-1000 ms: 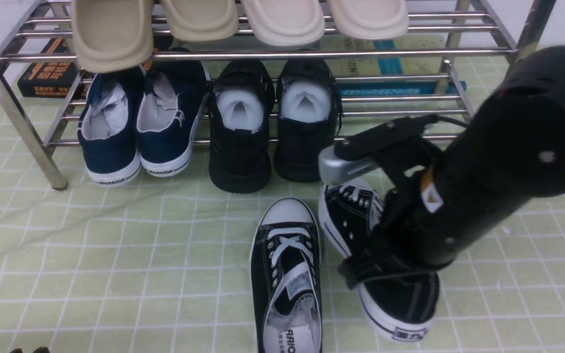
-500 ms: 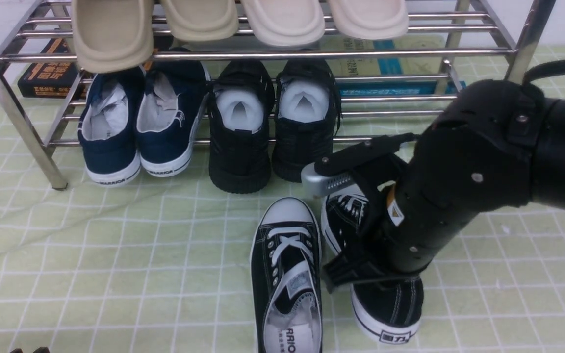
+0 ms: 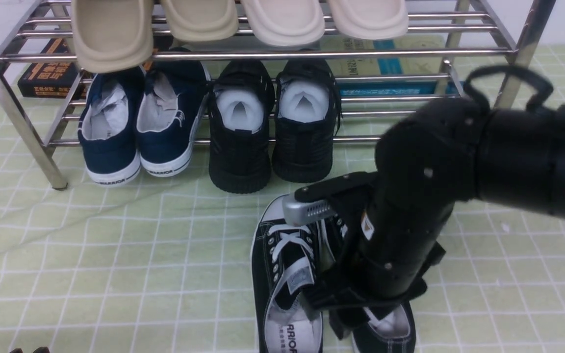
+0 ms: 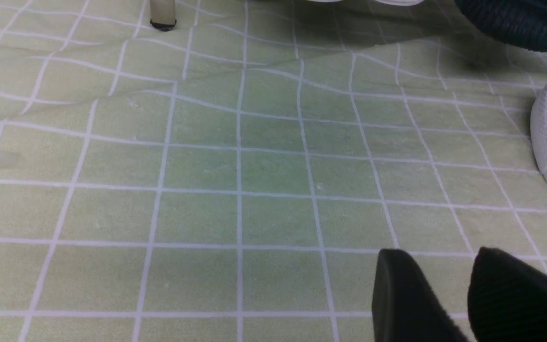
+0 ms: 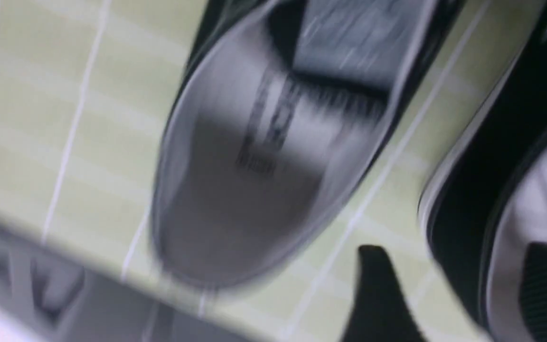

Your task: Take the shoes off the shelf with your hand from the green coffee tablecloth.

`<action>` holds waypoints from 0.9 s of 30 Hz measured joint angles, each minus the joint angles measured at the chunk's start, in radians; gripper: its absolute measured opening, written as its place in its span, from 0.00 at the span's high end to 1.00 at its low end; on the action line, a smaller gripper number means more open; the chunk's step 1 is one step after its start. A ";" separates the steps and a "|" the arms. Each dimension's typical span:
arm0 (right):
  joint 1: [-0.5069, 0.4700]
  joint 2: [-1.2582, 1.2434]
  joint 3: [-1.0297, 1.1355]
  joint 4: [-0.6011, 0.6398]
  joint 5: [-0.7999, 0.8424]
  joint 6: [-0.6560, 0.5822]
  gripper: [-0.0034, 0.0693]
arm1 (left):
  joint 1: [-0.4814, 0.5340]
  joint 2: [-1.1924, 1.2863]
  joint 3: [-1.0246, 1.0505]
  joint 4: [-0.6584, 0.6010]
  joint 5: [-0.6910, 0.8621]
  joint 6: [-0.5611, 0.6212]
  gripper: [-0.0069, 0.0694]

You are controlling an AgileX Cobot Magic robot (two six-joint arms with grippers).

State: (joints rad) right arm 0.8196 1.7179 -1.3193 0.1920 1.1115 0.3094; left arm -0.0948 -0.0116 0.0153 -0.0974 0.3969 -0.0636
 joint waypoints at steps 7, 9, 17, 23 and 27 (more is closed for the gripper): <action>0.000 -0.091 -0.096 0.015 0.102 -0.155 0.44 | 0.000 0.000 0.000 0.001 0.000 0.000 0.59; 0.000 -0.161 -0.096 0.011 0.110 -0.164 0.52 | 0.000 0.000 0.000 0.001 0.000 0.000 0.59; 0.000 -0.578 0.022 -0.087 0.120 -0.176 0.96 | 0.000 0.000 0.000 0.001 0.000 0.000 0.59; 0.000 -0.979 0.396 -0.177 -0.195 -0.167 0.97 | 0.000 0.000 0.000 0.001 0.000 0.000 0.59; 0.000 -1.232 0.743 -0.207 -0.671 -0.166 0.97 | 0.000 0.000 0.000 0.001 0.000 0.000 0.59</action>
State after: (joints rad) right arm 0.8196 0.4862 -0.5760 -0.0147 0.4405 0.1437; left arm -0.0948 -0.0116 0.0153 -0.0964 0.3969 -0.0636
